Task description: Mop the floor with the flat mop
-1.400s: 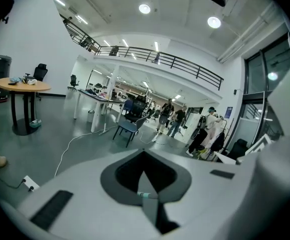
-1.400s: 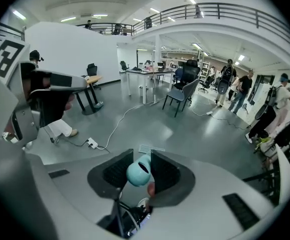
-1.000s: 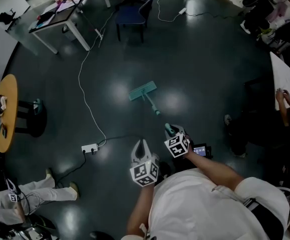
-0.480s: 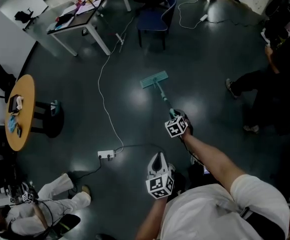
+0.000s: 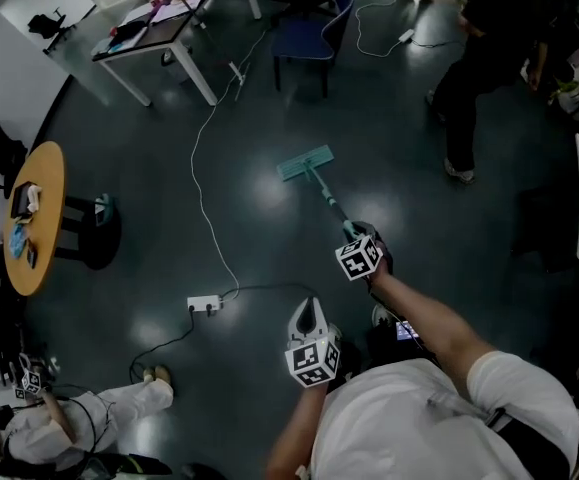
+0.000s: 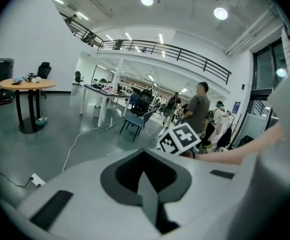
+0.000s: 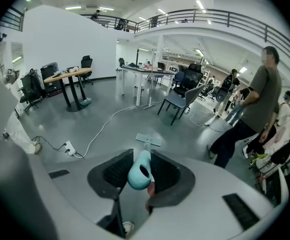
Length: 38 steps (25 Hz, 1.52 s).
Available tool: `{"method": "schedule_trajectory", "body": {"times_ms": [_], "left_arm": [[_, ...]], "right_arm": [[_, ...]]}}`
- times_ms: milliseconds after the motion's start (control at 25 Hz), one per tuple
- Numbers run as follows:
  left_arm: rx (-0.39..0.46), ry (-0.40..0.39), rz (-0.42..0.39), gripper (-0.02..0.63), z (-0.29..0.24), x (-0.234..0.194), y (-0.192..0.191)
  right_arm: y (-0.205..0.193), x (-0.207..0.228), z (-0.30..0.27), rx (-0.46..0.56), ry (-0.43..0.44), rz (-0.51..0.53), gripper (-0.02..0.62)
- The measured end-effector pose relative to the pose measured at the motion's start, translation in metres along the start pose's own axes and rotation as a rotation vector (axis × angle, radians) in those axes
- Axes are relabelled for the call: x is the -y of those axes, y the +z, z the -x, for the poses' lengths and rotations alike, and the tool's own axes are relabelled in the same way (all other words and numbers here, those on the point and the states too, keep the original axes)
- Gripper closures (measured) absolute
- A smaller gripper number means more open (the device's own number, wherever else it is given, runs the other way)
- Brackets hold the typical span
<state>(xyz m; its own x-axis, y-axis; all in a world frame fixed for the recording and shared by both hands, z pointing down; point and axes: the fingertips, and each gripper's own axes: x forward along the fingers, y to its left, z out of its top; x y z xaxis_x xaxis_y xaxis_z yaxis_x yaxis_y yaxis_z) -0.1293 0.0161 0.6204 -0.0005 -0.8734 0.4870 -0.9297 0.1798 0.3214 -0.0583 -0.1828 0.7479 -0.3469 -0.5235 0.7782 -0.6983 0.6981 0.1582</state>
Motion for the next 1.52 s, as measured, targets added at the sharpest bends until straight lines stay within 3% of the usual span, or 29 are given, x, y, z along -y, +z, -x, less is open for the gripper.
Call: {"method": "schedule_trajectory", "body": {"times_ms": [240,440,1520], "left_arm": [[0.013,-0.031,-0.008,0.601,-0.004,0.019,0.0],[0.047,-0.068,-0.02,0.601,0.009,0.034,0.013],[0.074,-0.059,-0.03,0.601,0.042,0.046,0.001]], "right_arm": [[-0.046,-0.018,0.116,0.007,0.072,0.033,0.483],[-0.072,-0.034,0.201,0.041,0.126,-0.031,0.482],[-0.083,-0.041,0.21,0.09,0.133,0.002,0.482]]}}
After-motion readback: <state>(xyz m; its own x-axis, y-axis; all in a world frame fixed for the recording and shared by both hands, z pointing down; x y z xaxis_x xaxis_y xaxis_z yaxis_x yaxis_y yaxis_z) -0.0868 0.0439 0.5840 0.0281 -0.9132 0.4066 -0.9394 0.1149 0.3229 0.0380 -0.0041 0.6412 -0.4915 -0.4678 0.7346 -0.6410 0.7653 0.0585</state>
